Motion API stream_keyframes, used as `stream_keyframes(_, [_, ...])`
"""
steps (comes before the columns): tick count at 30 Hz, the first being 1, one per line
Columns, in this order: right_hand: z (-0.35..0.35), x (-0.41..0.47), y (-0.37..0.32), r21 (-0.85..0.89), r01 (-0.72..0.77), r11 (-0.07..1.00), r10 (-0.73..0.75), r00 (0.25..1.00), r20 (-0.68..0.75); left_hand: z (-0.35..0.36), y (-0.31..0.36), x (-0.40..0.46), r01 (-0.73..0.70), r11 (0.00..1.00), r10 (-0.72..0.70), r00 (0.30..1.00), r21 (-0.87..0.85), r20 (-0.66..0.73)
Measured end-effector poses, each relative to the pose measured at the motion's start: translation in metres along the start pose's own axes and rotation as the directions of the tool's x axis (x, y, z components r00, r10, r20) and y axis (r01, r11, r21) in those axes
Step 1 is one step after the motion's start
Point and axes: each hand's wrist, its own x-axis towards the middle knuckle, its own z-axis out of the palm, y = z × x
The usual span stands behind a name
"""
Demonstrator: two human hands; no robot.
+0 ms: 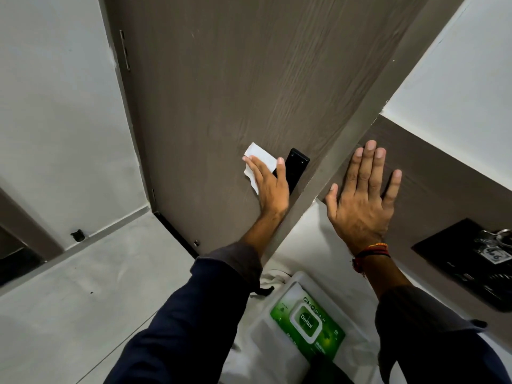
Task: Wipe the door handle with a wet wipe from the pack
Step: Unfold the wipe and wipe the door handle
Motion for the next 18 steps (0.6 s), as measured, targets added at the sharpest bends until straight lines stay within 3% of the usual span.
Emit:
stream_keyframes(4, [0.001,0.0,-0.001,-0.016,0.005,1.0,-0.005,1.0,0.009,0.019,-0.009,-0.045,-0.114,0.992,0.112,0.993,0.061,0.029])
stream_keyframes(7, [0.001,0.0,0.0,-0.019,0.004,1.0,-0.004,1.0,0.009,0.026,-0.023,-0.073,-0.209,0.976,0.199,0.972,0.068,0.128])
stream_keyframes(13, [0.005,-0.003,0.001,-0.016,0.003,1.0,-0.003,1.0,0.006,-0.016,-0.024,-0.008,-0.242,0.923,0.216,0.969,0.298,0.119])
stream_keyframes(16, [0.007,-0.004,0.001,-0.023,0.01,1.0,-0.011,1.0,-0.009,-0.038,-0.041,0.011,-0.412,0.789,0.357,0.911,0.456,0.205])
stream_keyframes(18, [0.01,-0.005,0.002,-0.042,0.011,0.999,-0.012,1.0,-0.023,-0.05,-0.061,0.015,-0.611,0.559,0.49,0.789,0.561,0.371])
